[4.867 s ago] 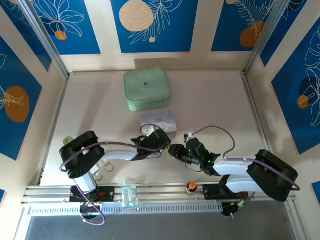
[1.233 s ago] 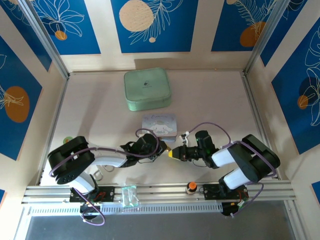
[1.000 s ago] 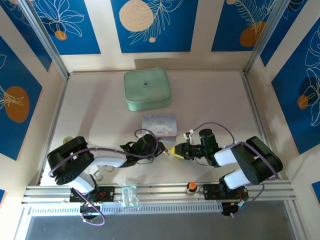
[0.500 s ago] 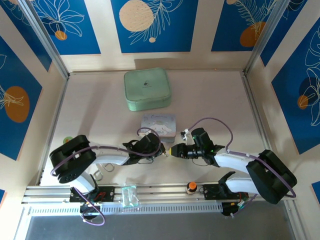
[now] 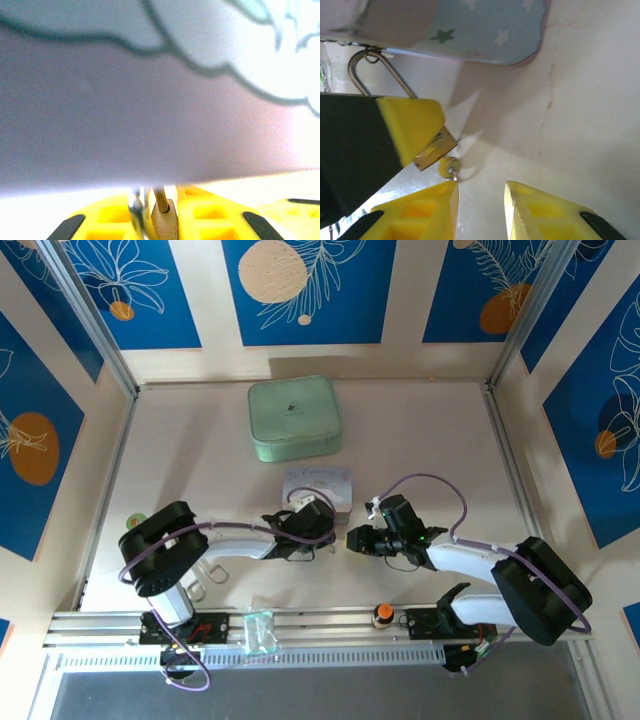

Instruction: Unlock a padlock with a key

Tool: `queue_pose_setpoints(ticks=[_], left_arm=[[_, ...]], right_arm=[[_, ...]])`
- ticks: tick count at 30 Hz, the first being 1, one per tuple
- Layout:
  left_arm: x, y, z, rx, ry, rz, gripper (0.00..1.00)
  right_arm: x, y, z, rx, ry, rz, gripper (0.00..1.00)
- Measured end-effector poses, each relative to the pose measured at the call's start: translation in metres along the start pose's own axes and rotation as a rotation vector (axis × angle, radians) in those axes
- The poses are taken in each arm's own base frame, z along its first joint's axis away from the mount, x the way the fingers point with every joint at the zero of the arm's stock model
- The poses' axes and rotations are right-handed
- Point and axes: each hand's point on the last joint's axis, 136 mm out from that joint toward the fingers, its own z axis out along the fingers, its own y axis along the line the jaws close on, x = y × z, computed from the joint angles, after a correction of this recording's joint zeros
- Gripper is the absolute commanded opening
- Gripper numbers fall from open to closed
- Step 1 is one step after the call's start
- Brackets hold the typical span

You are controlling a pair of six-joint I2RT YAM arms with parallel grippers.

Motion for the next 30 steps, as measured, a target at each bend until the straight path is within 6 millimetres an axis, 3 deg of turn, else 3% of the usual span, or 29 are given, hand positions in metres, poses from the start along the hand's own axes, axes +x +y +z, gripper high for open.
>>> queue_pose_setpoints(ticks=[16,23,27,30], left_arm=[[-0.005,0.021,-0.011,-0.164,0.09,0.224,0.1],[-0.01,0.031,-0.012,-0.285,0.129,0.342,0.2],[-0.012,0.051,-0.014,-0.397,0.126,0.393,0.23],[-0.013,0.052,-0.015,-0.45,0.112,0.43,0.23]], right_arm=[[-0.015,-0.021,-0.012,0.113,-0.033,0.079,0.29],[-0.021,-0.025,-0.019,0.123,-0.054,0.1,0.29],[-0.024,-0.024,-0.022,0.117,-0.067,0.102,0.29],[-0.025,-0.025,-0.023,0.117,-0.07,0.106,0.29]])
